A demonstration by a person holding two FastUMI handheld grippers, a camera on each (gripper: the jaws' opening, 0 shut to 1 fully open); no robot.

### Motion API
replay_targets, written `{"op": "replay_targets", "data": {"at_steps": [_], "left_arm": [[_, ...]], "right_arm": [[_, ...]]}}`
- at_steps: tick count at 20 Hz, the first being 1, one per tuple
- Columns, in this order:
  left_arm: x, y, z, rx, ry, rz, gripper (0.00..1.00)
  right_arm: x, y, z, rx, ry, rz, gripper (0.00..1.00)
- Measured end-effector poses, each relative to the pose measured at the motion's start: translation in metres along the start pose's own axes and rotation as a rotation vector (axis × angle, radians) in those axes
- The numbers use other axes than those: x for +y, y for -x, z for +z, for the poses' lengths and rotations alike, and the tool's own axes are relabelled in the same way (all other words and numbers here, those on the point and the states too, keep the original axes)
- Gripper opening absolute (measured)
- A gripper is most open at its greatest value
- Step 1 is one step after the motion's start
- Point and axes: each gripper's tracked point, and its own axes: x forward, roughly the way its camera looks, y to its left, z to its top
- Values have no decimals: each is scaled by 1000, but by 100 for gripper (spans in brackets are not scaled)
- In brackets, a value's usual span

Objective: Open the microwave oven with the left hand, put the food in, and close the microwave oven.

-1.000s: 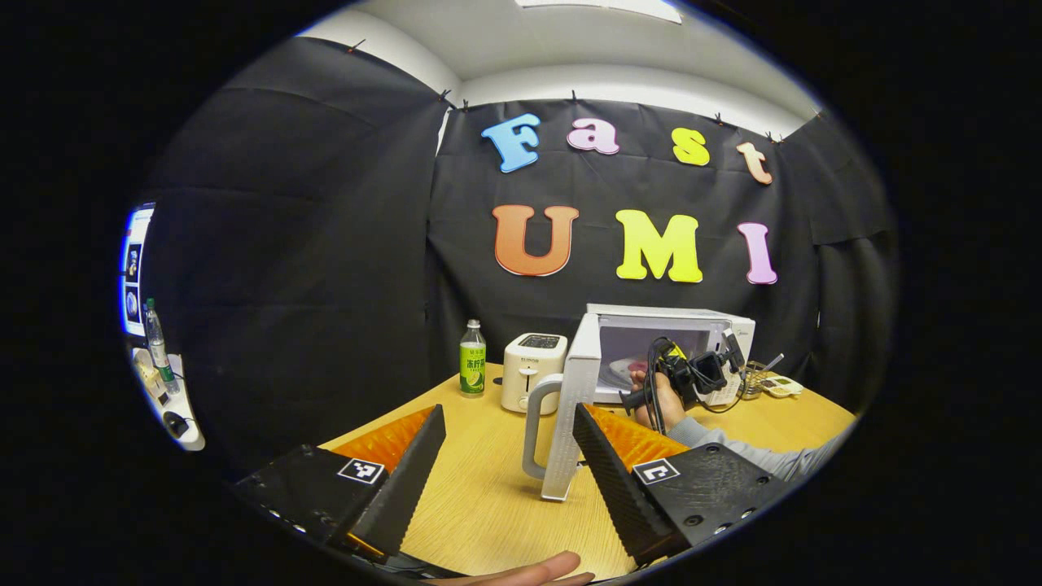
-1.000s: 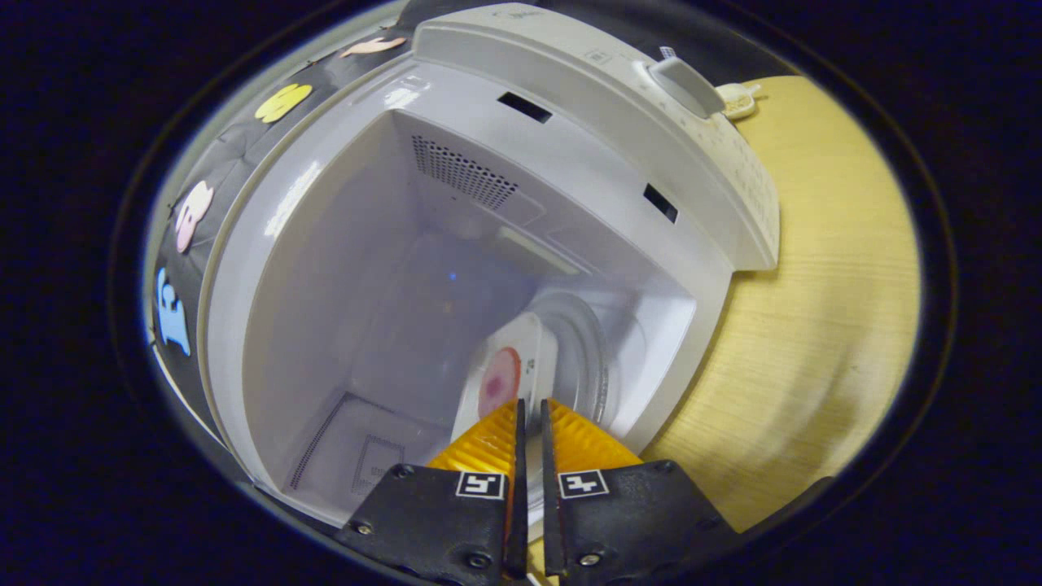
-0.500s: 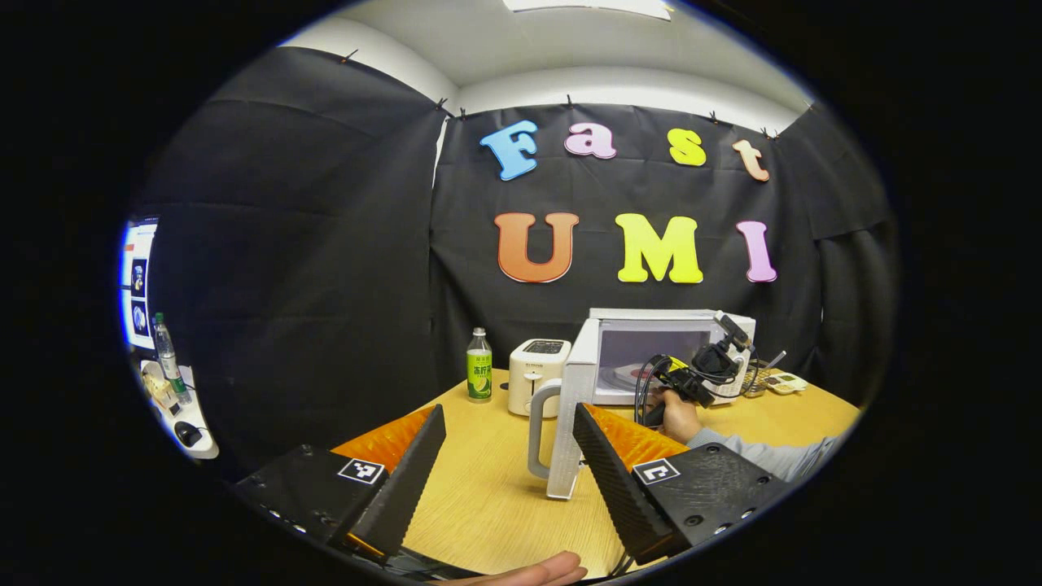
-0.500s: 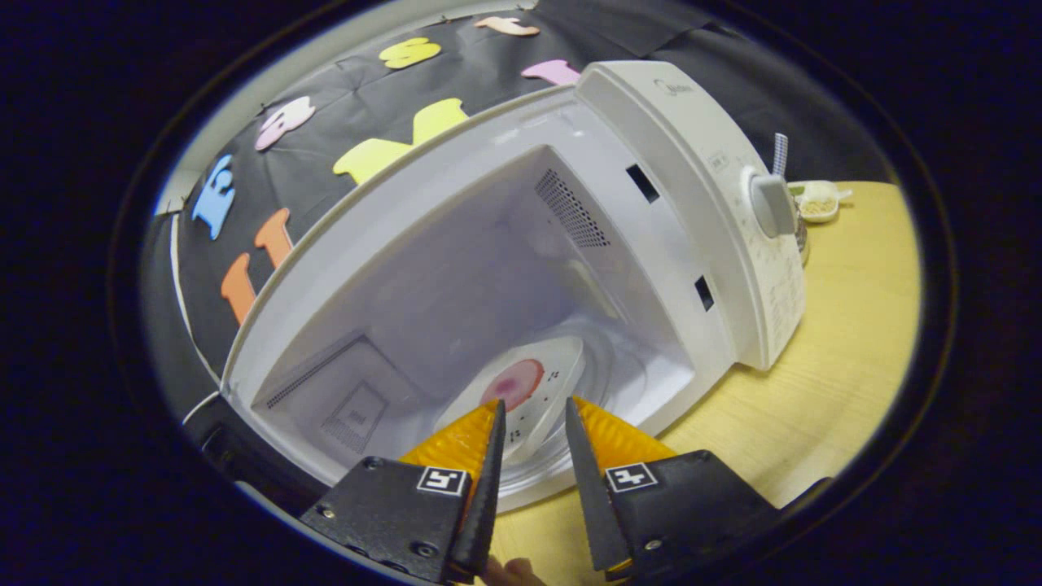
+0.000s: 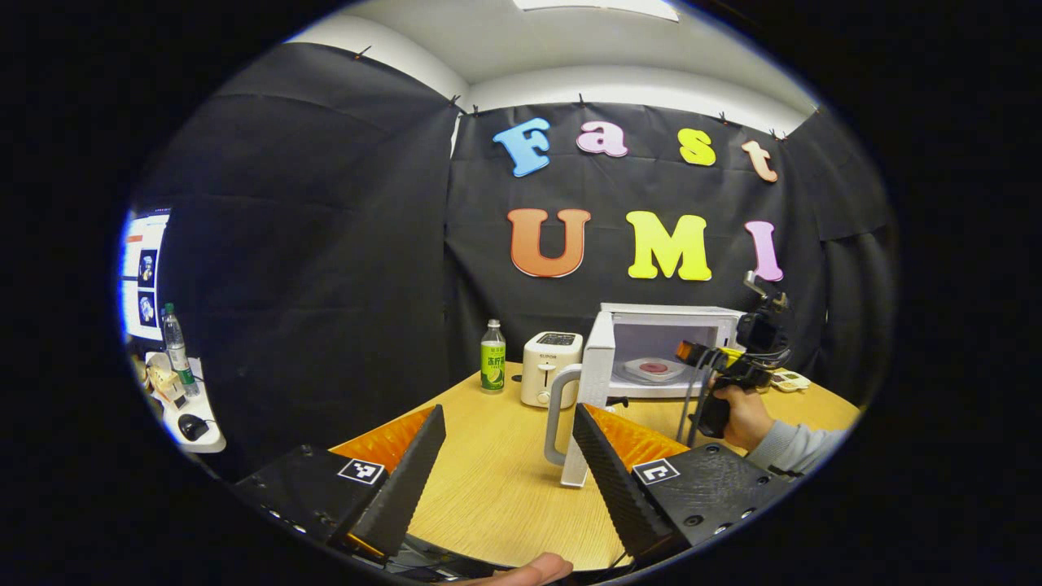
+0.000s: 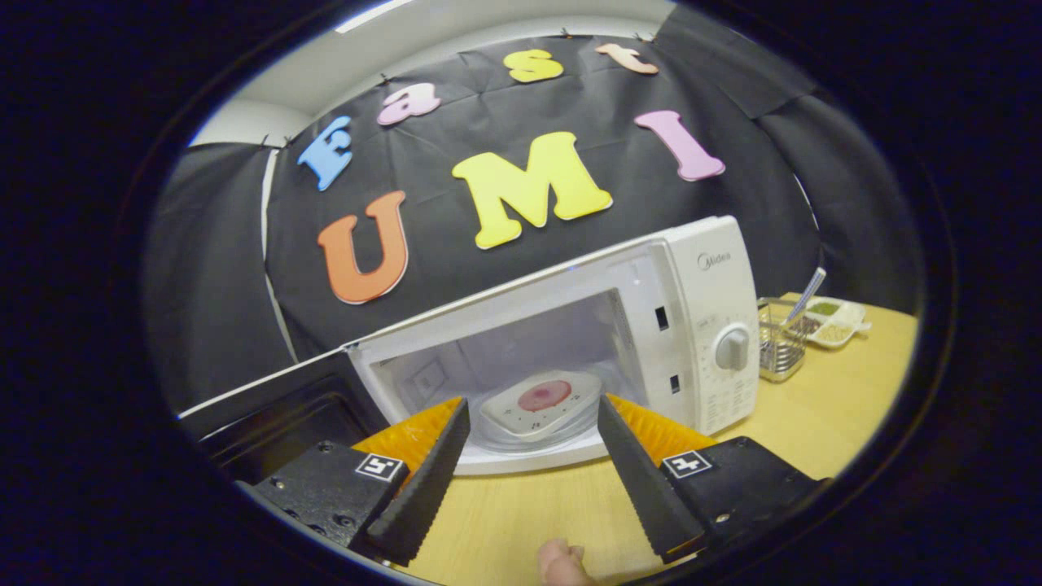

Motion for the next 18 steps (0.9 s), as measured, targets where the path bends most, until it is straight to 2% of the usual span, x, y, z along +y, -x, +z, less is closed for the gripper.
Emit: {"op": "replay_targets", "data": {"at_steps": [1, 2, 3, 4, 5, 6, 7, 8, 9, 11, 12, 13, 14, 15, 16, 17, 18], "left_arm": [[4, -3, 0, -3, 7, 8, 95], [8, -5, 1, -6, 11, 12, 95], [13, -8, 2, -8, 18, 22, 83], [18, -12, 3, -7, 20, 24, 83], [22, -16, 6, -18, 10, 29, 91], [25, -18, 5, -19, -6, 30, 75], [28, -22, 6, -30, -29, 40, 77], [31, -23, 12, -51, -51, 45, 75], [35, -26, 19, -76, -68, 58, 59], [42, -35, 17, -72, -47, 86, 12], [37, -44, 11, -53, -36, 66, 16], [33, -48, 7, -44, -40, 50, 33], [29, -53, 4, -43, -46, 36, 19], [22, -60, 0, -30, -44, 4, 3], [21, -71, -5, -33, -40, -5, 7], [21, -71, -8, -23, -38, -15, 0], [17, -95, -16, -4, -30, -26, 0]], "right_arm": [[2, 19, 9, 5, 29, 33, 100], [0, 38, 17, 12, 52, 61, 92], [-5, 58, 27, 7, 66, 85, 92], [-13, 79, 37, -1, 86, 94, 92], [-22, 98, 49, -21, 104, 99, 91], [-32, 117, 57, -34, 127, 93, 91], [-43, 134, 64, -45, 150, 88, 100], [-51, 150, 70, -47, 164, 93, 91], [-58, 165, 77, -54, 174, 96, 100], [-73, 187, 89, -73, 180, 99, 100], [-79, 197, 94, -79, 179, 100, 100], [-86, 205, 98, -81, 179, 99, 91], [-92, 212, 102, -81, 183, 99, 100], [-99, 219, 107, -82, 186, 95, 91], [-106, 228, 111, -85, 192, 83, 91], [-113, 235, 119, -103, 205, 75, 91], [-120, 242, 125, -115, 215, 61, 90]]}}
